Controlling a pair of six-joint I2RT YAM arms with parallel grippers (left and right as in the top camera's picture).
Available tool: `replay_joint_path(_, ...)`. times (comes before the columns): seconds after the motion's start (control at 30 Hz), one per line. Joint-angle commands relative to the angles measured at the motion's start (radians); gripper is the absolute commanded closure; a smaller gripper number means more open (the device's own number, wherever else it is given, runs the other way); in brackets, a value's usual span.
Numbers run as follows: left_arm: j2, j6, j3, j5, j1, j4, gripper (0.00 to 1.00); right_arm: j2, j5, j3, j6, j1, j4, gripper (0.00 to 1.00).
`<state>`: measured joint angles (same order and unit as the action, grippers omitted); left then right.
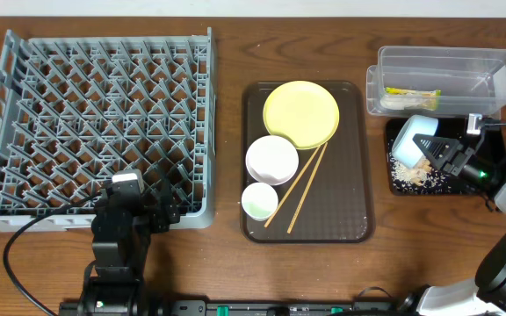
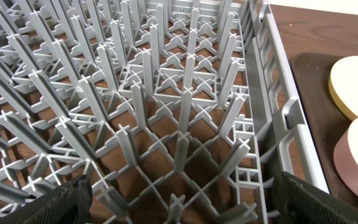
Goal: Sort waste into correct bins and load items into the dishwasher rack
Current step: 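Carry the blue bowl over the black tray and tip the rice out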
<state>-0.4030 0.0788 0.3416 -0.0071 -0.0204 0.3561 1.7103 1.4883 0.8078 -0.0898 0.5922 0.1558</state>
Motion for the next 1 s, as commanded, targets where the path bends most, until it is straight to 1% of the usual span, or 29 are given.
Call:
replay_joint_path(0.0,0.0,0.008,0.02,-0.008,0.004,-0.001,0.06,0.005,0.071,-0.004,0.044,0.017,-0.009,0.99)
replay_joint_path(0.27,0.0,0.008,0.02,-0.008,0.004,-0.002,0.06,0.005,0.071,-0.004,0.055,0.056,-0.037,0.99)
replay_joint_path(0.4,0.0,0.008,0.02,-0.008,0.004,-0.002,0.06,0.005,0.063,-0.004,0.051,0.066,-0.084,0.99)
replay_joint_path(0.53,0.0,0.008,0.02,-0.008,0.004,-0.002,0.06,0.005,0.058,-0.004,-0.025,0.083,-0.114,0.99)
replay_joint_path(0.67,0.0,0.008,0.02,-0.008,0.004,-0.002,0.06,0.005,0.045,-0.004,-0.036,0.089,-0.135,0.99)
replay_joint_path(0.73,0.0,0.008,0.02,-0.008,0.004,-0.002,0.06,0.005,-0.017,-0.004,-0.091,0.088,-0.137,0.99)
replay_joint_path(0.8,0.0,0.008,0.02,-0.008,0.004,-0.002,0.06,0.005,-0.105,-0.004,-0.183,0.088,-0.138,0.99)
replay_joint_path(0.87,0.0,0.008,0.02,-0.008,0.004,-0.002,0.06,0.005,-0.154,-0.004,-0.222,0.088,-0.142,0.99)
replay_joint_path(0.97,0.0,0.008,0.02,-0.008,0.004,-0.002,0.06,0.005,-0.183,-0.004,-0.234,0.088,-0.145,0.99)
